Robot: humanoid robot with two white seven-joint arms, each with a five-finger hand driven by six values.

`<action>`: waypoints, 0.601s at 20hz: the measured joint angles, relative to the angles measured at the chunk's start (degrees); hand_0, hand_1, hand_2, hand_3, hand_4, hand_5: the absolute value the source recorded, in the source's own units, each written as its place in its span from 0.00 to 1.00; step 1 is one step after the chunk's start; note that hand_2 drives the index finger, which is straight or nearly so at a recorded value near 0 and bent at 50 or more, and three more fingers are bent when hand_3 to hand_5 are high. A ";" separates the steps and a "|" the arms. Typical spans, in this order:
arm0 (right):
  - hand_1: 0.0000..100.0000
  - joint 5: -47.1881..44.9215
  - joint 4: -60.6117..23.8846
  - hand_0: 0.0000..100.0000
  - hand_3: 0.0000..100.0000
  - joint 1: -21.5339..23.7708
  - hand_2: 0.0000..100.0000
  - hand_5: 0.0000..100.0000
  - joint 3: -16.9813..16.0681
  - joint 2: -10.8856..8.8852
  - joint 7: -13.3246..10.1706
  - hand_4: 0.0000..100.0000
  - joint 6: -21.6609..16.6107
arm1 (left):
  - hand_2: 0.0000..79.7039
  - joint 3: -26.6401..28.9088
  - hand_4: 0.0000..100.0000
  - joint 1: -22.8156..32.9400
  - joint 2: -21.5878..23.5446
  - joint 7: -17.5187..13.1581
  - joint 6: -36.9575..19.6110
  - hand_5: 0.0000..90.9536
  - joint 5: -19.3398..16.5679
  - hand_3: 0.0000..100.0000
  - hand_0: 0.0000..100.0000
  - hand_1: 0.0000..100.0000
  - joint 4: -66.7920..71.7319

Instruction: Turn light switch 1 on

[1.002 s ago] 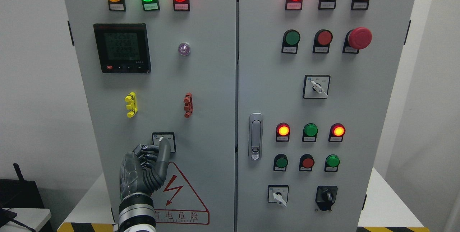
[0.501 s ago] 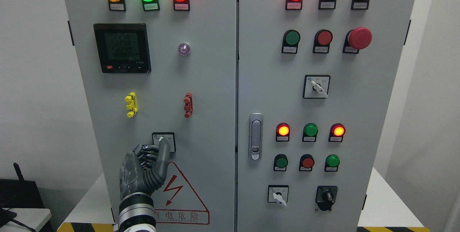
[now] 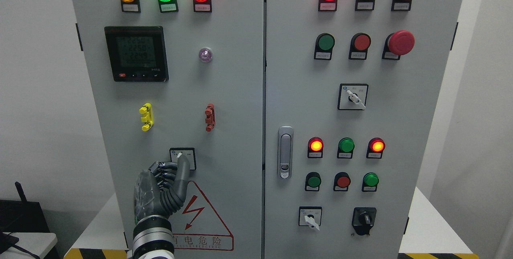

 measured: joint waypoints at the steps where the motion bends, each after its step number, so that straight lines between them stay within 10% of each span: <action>1: 0.39 0.00 0.00 0.12 0.00 0.00 0.00 0.00 0.00 0.00 0.00 0.00 0.00 | 0.60 -0.01 0.87 0.00 0.00 0.00 0.00 0.96 0.00 0.77 0.47 0.32 0.02; 12: 0.39 0.00 0.00 0.12 0.00 0.00 0.00 0.00 0.00 0.01 0.00 0.00 0.00 | 0.57 -0.12 0.87 -0.15 0.02 -0.02 0.01 0.95 -0.02 0.78 0.51 0.28 0.33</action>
